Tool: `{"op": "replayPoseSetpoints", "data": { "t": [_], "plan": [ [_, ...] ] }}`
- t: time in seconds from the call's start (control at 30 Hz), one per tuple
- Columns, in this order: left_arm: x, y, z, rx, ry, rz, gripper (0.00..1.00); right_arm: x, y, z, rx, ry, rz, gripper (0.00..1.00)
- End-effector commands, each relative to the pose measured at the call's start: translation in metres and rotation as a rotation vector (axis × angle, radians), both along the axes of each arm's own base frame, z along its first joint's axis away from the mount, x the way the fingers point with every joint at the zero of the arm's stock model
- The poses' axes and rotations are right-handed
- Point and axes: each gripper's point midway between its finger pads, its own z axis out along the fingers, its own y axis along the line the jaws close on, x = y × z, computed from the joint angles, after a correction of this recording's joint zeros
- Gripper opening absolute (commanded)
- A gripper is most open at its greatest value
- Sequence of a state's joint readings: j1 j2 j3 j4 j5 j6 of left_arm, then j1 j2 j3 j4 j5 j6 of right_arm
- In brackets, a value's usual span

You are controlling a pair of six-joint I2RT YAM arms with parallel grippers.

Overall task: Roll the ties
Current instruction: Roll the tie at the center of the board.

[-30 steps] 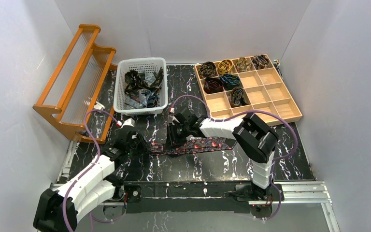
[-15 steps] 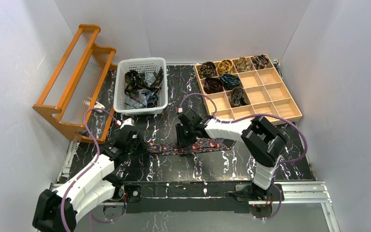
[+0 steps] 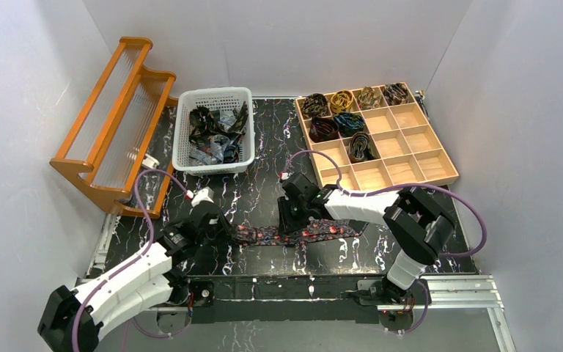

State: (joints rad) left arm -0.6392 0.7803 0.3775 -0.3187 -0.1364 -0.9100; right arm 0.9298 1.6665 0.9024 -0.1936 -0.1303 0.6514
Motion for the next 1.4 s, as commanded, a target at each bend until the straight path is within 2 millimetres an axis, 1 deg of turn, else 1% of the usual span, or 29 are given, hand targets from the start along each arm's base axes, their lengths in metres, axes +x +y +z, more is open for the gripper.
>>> {"op": "replayPoseSetpoints", "data": {
  "t": [0.0,0.13,0.23,0.37,0.47,0.53,0.63,0.83,0.93,1.0,1.13,1.2,1.3,1.37],
  "plan": [
    [-0.009,-0.003,-0.008,0.023,-0.006,0.058,0.00,-0.015,-0.039,-0.015,-0.163,0.033,-0.010,0.37],
    [-0.006,-0.002,-0.006,0.077,-0.037,0.058,0.00,-0.004,-0.019,0.014,-0.078,-0.012,0.010,0.41],
    [-0.002,0.000,0.001,0.094,-0.053,0.063,0.00,-0.001,-0.002,0.037,0.023,-0.026,0.012,0.49],
    [-0.002,0.007,0.000,0.127,-0.047,0.080,0.00,-0.009,0.026,0.062,0.191,-0.001,0.034,0.52],
    [-0.002,0.009,0.001,0.141,-0.050,0.079,0.00,-0.018,0.046,0.071,0.275,0.032,0.050,0.53],
    [-0.003,0.009,0.001,0.146,-0.049,0.071,0.00,-0.025,0.058,0.069,0.301,0.061,0.061,0.53],
    [-0.004,0.008,0.000,0.151,-0.043,0.054,0.00,-0.027,0.074,0.066,0.332,0.083,0.057,0.53],
    [-0.004,0.009,0.001,0.162,-0.044,0.044,0.00,-0.026,0.091,0.044,0.328,0.134,0.048,0.48],
    [-0.004,0.009,0.003,0.162,-0.044,0.041,0.00,-0.023,0.095,0.038,0.315,0.135,0.050,0.44],
    [-0.005,0.009,0.002,0.165,-0.040,0.036,0.00,-0.021,0.097,0.040,0.311,0.133,0.053,0.42],
    [-0.005,0.010,0.001,0.171,-0.040,0.038,0.00,-0.020,0.097,0.043,0.312,0.122,0.049,0.43],
    [-0.005,0.010,0.002,0.171,-0.043,0.039,0.00,-0.021,0.098,0.042,0.309,0.121,0.051,0.43],
    [-0.004,0.009,0.003,0.175,-0.041,0.036,0.00,-0.019,0.096,0.031,0.270,0.123,0.036,0.43],
    [-0.003,0.008,0.004,0.177,-0.041,0.031,0.00,-0.018,0.095,0.021,0.240,0.134,0.033,0.39]
  ]
}}
